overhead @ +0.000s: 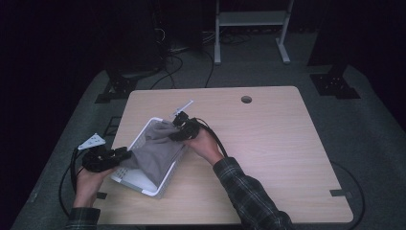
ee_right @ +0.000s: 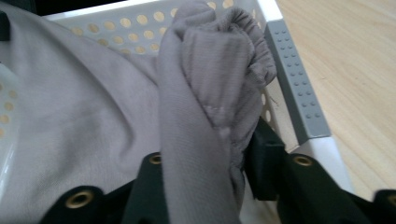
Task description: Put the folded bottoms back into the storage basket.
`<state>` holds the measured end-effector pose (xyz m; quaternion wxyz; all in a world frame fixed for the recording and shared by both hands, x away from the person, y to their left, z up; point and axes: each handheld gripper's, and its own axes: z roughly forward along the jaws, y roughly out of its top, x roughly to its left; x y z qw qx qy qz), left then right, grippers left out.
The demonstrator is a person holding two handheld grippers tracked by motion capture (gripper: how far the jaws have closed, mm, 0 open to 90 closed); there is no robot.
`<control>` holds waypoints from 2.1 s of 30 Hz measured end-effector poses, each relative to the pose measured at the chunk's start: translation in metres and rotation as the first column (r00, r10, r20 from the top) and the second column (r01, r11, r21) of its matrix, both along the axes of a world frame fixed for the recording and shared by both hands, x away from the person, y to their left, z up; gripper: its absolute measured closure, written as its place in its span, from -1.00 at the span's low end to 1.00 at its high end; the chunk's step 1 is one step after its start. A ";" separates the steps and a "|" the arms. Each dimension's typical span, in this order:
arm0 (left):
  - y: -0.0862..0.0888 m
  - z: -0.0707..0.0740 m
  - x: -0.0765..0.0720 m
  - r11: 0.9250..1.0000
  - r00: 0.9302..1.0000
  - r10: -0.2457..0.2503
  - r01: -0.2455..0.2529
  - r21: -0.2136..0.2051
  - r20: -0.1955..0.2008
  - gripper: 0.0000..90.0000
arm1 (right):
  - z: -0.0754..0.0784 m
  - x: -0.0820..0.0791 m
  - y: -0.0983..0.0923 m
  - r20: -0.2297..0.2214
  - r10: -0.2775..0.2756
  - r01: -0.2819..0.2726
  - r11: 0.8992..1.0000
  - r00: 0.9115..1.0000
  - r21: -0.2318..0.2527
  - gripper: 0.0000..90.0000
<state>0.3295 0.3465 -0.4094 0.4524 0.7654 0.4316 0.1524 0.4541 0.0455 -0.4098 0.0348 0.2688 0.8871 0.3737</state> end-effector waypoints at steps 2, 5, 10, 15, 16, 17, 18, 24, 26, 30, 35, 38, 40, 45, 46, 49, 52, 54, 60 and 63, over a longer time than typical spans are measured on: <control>0.001 0.001 -0.001 1.000 1.000 0.003 -0.003 -0.010 0.007 0.41 | -0.001 0.000 0.000 0.004 0.005 -0.005 1.000 1.000 0.003 0.36; 0.001 0.002 -0.001 1.000 1.000 0.005 -0.005 -0.016 0.013 0.38 | 0.002 0.000 -0.001 -0.001 -0.001 0.001 1.000 1.000 0.014 0.25; 0.001 0.003 -0.001 1.000 1.000 0.010 -0.010 -0.028 0.018 0.38 | 0.012 -0.002 -0.010 0.008 -0.003 0.002 1.000 1.000 0.027 0.13; 0.002 0.006 -0.002 0.999 1.000 0.014 -0.013 -0.045 0.024 0.37 | 0.024 -0.004 -0.027 0.029 -0.005 0.003 0.997 1.000 0.075 0.11; 0.001 0.006 -0.003 0.999 1.000 0.013 -0.012 -0.043 0.027 0.37 | 0.027 -0.005 -0.030 0.029 -0.009 0.007 0.996 1.000 0.087 0.12; 0.001 0.007 -0.003 0.999 1.000 0.010 -0.009 -0.040 0.030 0.37 | 0.030 -0.006 -0.034 0.032 -0.011 0.008 0.995 0.999 0.101 0.13; 0.000 0.007 -0.003 0.999 0.999 0.010 -0.009 -0.043 0.031 0.37 | 0.033 -0.006 -0.038 0.037 -0.011 0.006 0.994 0.999 0.110 0.14; -0.002 0.007 -0.002 0.999 1.000 0.014 -0.013 -0.045 0.027 0.37 | 0.035 -0.009 -0.051 0.031 -0.004 0.001 0.995 1.000 0.098 0.41; -0.002 0.007 -0.002 0.999 0.999 0.019 -0.018 -0.048 0.028 0.37 | 0.029 -0.009 -0.049 0.030 0.003 -0.005 0.997 1.000 0.079 0.57; 0.000 0.009 -0.003 0.998 0.999 0.024 -0.022 -0.057 0.034 0.37 | 0.013 -0.008 -0.040 0.018 0.016 -0.016 0.999 1.000 0.027 0.85; 0.002 0.009 -0.003 0.998 0.999 0.029 -0.027 -0.061 0.039 0.37 | 0.003 -0.005 -0.030 0.019 0.011 -0.011 1.000 1.000 -0.007 0.89; 0.004 0.010 -0.004 0.998 0.998 0.034 -0.032 -0.060 0.044 0.38 | 0.005 -0.005 -0.033 0.011 0.014 -0.014 1.000 1.000 0.028 0.76; 0.006 0.011 -0.004 0.997 0.998 0.043 -0.040 -0.063 0.049 0.42 | 0.010 -0.006 -0.040 0.025 0.012 -0.013 0.998 1.000 0.061 0.70; 0.014 0.012 -0.006 0.996 0.995 0.080 -0.078 -0.044 0.050 0.70 | 0.023 -0.008 -0.064 0.099 -0.016 0.008 0.996 0.995 0.083 0.87; 0.015 0.012 -0.007 0.995 0.995 0.092 -0.090 -0.036 0.048 0.78 | 0.023 -0.007 -0.070 0.102 -0.025 0.016 0.996 0.994 0.090 0.93; 0.019 0.012 -0.006 0.993 0.992 0.121 -0.120 -0.022 0.044 0.99 | 0.020 -0.004 -0.082 0.103 -0.049 0.041 0.996 0.993 0.081 0.99; 0.020 0.008 -0.005 0.990 0.990 0.139 -0.139 0.012 0.022 1.00 | 0.011 -0.003 -0.090 0.088 -0.057 0.051 0.996 0.995 0.069 0.99; 0.020 0.004 -0.003 0.990 0.990 0.140 -0.140 0.027 0.005 1.00 | 0.004 -0.004 -0.093 0.075 -0.061 0.056 0.997 0.995 0.062 0.99; 0.017 -0.006 0.002 0.990 0.990 0.134 -0.132 0.050 -0.039 1.00 | -0.014 -0.006 -0.085 0.049 -0.037 0.035 0.998 0.998 0.044 0.99; 0.015 -0.008 0.003 0.992 0.991 0.123 -0.121 0.048 -0.055 1.00 | -0.017 -0.007 -0.079 0.045 -0.028 0.026 0.999 0.999 0.038 0.99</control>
